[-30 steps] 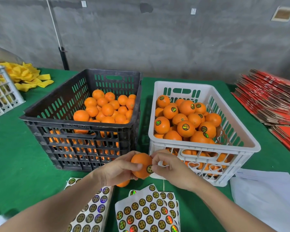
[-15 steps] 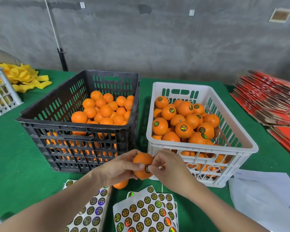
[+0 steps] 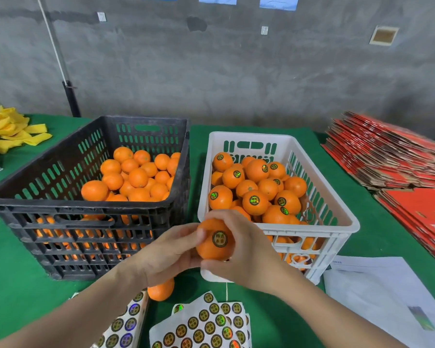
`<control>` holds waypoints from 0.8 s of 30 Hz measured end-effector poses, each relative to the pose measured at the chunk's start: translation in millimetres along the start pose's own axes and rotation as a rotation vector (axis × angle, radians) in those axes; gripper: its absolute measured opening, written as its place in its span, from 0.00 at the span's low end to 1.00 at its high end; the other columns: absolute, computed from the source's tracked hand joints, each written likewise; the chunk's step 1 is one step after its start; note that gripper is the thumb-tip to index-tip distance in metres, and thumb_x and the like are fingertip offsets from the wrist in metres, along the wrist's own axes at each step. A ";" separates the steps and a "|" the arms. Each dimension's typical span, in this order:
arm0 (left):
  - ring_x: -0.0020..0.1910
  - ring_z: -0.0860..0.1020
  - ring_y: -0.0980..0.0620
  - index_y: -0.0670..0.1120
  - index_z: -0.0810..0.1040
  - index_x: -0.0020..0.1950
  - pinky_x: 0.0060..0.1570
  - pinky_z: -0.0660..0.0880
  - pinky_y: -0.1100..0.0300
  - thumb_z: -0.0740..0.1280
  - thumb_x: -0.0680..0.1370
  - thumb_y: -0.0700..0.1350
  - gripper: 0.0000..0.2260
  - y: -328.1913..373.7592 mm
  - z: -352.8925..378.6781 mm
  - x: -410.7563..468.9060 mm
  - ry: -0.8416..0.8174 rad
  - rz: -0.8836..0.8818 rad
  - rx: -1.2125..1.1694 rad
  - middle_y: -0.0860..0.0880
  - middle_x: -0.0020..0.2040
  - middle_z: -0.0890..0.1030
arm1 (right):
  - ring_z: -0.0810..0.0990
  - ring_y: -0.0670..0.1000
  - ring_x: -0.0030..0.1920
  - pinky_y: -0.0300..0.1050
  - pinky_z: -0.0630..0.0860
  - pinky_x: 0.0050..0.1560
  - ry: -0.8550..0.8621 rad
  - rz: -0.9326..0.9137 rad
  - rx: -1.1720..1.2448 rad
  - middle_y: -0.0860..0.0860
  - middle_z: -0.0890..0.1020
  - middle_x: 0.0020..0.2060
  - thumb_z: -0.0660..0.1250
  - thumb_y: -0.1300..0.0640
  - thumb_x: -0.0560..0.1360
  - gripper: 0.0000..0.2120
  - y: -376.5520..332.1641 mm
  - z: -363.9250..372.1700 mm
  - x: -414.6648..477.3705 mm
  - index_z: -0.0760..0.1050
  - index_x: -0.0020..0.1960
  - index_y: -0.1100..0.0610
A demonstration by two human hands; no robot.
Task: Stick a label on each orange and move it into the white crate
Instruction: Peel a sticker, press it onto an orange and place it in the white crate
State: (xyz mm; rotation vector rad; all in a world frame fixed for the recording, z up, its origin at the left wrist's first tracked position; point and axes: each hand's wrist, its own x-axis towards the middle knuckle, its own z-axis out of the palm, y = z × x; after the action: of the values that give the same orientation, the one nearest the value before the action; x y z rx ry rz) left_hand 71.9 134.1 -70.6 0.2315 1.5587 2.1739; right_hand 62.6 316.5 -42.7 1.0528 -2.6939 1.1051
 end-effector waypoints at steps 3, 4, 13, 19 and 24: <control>0.55 0.80 0.41 0.41 0.79 0.61 0.54 0.79 0.52 0.59 0.78 0.60 0.26 19.2 6.8 18.9 0.120 0.167 0.095 0.37 0.58 0.80 | 0.70 0.38 0.53 0.31 0.69 0.49 0.182 0.023 0.108 0.41 0.71 0.56 0.74 0.54 0.65 0.29 12.1 -30.8 19.2 0.64 0.59 0.37; 0.54 0.81 0.43 0.40 0.77 0.62 0.54 0.78 0.53 0.56 0.80 0.58 0.24 24.9 7.4 27.4 0.167 0.228 0.151 0.38 0.57 0.81 | 0.69 0.37 0.52 0.27 0.66 0.47 0.231 0.056 0.095 0.42 0.69 0.56 0.74 0.55 0.65 0.30 20.8 -42.0 29.0 0.64 0.58 0.36; 0.42 0.78 0.52 0.33 0.70 0.64 0.42 0.76 0.64 0.54 0.81 0.30 0.13 28.6 5.3 90.0 0.259 0.189 0.428 0.42 0.47 0.77 | 0.75 0.57 0.52 0.50 0.75 0.51 0.396 0.567 -0.177 0.58 0.74 0.55 0.70 0.62 0.69 0.27 166.8 -108.6 135.6 0.66 0.66 0.59; 0.40 0.81 0.54 0.37 0.74 0.60 0.41 0.78 0.63 0.56 0.81 0.30 0.11 26.1 -0.5 93.2 0.319 0.188 0.375 0.45 0.45 0.81 | 0.72 0.65 0.62 0.56 0.70 0.60 0.169 0.609 -0.457 0.64 0.72 0.64 0.66 0.64 0.72 0.27 216.9 -97.2 145.8 0.63 0.70 0.60; 0.36 0.78 0.49 0.39 0.78 0.52 0.37 0.75 0.59 0.65 0.77 0.35 0.06 26.0 2.2 79.6 0.379 0.281 0.177 0.44 0.41 0.81 | 0.56 0.67 0.73 0.61 0.60 0.70 0.121 0.643 -0.441 0.62 0.55 0.74 0.66 0.63 0.73 0.37 206.0 -93.4 139.1 0.52 0.76 0.55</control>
State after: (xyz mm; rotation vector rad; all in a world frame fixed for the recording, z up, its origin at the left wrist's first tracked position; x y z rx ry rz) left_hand -4.4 165.2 -55.5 0.1012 2.0394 2.3980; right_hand -188.3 401.9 -58.6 0.0480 -3.0291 0.5223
